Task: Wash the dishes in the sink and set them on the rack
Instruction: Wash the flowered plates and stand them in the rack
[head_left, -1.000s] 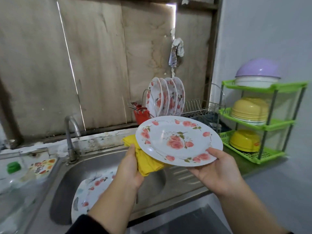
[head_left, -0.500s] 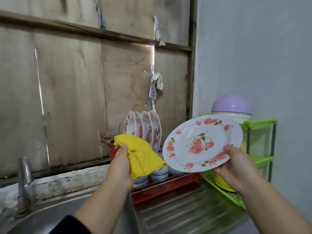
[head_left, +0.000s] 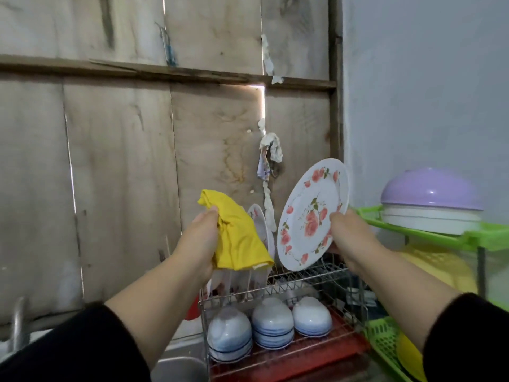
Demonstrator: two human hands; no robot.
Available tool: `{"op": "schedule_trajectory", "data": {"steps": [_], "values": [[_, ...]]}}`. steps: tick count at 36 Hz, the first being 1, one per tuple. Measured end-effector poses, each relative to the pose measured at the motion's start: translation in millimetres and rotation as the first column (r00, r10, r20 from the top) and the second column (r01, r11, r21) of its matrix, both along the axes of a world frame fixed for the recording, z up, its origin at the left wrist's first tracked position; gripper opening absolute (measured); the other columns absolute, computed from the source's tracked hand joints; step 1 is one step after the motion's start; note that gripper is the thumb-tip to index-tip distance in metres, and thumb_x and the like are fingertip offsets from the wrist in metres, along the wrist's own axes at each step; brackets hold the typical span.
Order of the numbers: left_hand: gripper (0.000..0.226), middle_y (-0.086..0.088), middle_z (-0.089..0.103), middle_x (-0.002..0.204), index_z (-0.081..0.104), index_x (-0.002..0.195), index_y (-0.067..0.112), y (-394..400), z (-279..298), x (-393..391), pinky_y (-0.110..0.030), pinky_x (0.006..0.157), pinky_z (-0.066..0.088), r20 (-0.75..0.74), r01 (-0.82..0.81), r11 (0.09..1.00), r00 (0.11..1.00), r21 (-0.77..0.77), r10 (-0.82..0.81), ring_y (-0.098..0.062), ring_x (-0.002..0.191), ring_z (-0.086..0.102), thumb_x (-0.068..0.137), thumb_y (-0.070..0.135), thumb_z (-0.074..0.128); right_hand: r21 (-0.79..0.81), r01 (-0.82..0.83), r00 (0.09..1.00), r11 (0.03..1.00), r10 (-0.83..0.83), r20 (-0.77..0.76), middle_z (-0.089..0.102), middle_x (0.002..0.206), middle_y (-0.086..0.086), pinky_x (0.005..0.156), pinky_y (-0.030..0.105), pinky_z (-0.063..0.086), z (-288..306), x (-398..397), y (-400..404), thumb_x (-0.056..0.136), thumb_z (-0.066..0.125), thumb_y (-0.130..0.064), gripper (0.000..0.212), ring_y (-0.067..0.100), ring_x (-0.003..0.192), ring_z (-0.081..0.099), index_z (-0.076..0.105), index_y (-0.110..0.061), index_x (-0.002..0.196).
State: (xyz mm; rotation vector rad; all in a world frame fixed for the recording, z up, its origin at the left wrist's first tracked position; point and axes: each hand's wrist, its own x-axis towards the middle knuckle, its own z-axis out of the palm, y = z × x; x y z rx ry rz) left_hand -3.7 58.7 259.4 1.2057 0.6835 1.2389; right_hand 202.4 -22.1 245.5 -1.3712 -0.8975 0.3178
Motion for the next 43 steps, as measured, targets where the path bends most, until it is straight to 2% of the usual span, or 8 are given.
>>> {"op": "schedule_trajectory", "data": {"steps": [4,8,12,17,22,30,36,43], "values": [[0.042,-0.01,0.062,0.123,0.05,0.134,0.013,12,-2,7,-0.047,0.095,0.049,-0.054,-0.087,0.996,0.995,0.016,0.088,-0.028,0.104,0.063,0.1,0.036,0.042,-0.008,-0.053,0.995,0.999,0.054,0.084,0.058,0.12,-0.003,0.093,0.044,0.051,5,8,31,0.1,0.032,-0.023,0.029,0.023,0.107,0.058,0.044,-0.019,0.126],[0.04,-0.007,0.063,0.12,0.051,0.132,0.015,20,-4,12,-0.041,0.088,0.051,-0.081,-0.145,0.989,0.986,0.032,0.147,-0.026,0.099,0.063,0.099,0.036,0.044,-0.058,-0.062,0.983,0.996,0.071,0.169,0.06,0.119,0.0,0.075,0.03,0.051,0,18,68,0.099,0.031,-0.02,0.033,0.019,0.1,0.059,0.046,-0.017,0.128],[0.041,-0.008,0.063,0.121,0.05,0.134,0.017,23,-5,17,-0.04,0.084,0.052,-0.096,-0.176,0.984,0.979,0.034,0.179,-0.025,0.096,0.064,0.099,0.037,0.043,-0.074,-0.09,0.968,0.993,0.104,0.228,0.061,0.12,-0.001,0.085,0.041,0.054,-10,23,94,0.095,0.036,-0.021,0.042,0.02,0.1,0.062,0.039,-0.028,0.135],[0.035,-0.002,0.065,0.098,0.053,0.128,0.019,22,-8,21,-0.031,0.065,0.051,-0.111,-0.203,0.979,0.972,0.026,0.205,-0.019,0.082,0.064,0.099,0.036,0.044,-0.081,-0.128,0.955,0.988,0.145,0.26,0.052,0.129,0.007,0.094,0.042,0.049,-25,23,109,0.094,0.028,-0.009,0.054,0.027,0.108,0.057,0.027,-0.028,0.145],[0.04,-0.009,0.063,0.119,0.053,0.13,0.017,24,-12,21,-0.045,0.09,0.051,-0.153,-0.254,0.967,0.955,0.025,0.254,-0.027,0.098,0.063,0.098,0.039,0.045,-0.151,-0.103,0.946,0.983,0.143,0.292,0.051,0.126,0.014,0.091,0.045,0.05,-34,24,121,0.09,0.032,-0.01,0.058,0.031,0.103,0.057,0.027,-0.029,0.145],[0.04,-0.01,0.064,0.114,0.054,0.129,0.016,19,-18,22,-0.04,0.08,0.053,-0.141,-0.255,0.967,0.958,-0.006,0.251,-0.028,0.095,0.065,0.098,0.04,0.046,-0.193,-0.094,0.919,0.977,0.16,0.36,0.045,0.134,0.016,0.093,0.046,0.047,-43,20,126,0.093,0.032,-0.013,0.059,0.034,0.109,0.053,0.018,-0.026,0.149],[0.036,-0.011,0.066,0.108,0.057,0.122,0.016,15,-23,22,-0.049,0.086,0.053,-0.126,-0.242,0.97,0.964,-0.034,0.236,-0.03,0.094,0.065,0.097,0.04,0.047,-0.224,-0.093,0.904,0.97,0.177,0.39,0.046,0.134,0.015,0.092,0.046,0.048,-43,22,120,0.089,0.034,-0.013,0.065,0.033,0.107,0.055,0.016,-0.029,0.15],[0.043,-0.011,0.063,0.117,0.052,0.131,0.014,12,-24,24,-0.044,0.086,0.052,-0.147,-0.263,0.965,0.954,-0.007,0.26,-0.029,0.098,0.063,0.098,0.04,0.044,-0.291,-0.133,0.87,0.948,0.252,0.424,0.047,0.133,0.011,0.066,0.03,0.05,-36,26,111,0.083,0.037,-0.018,0.068,0.022,0.091,0.06,0.021,-0.031,0.147]]}}
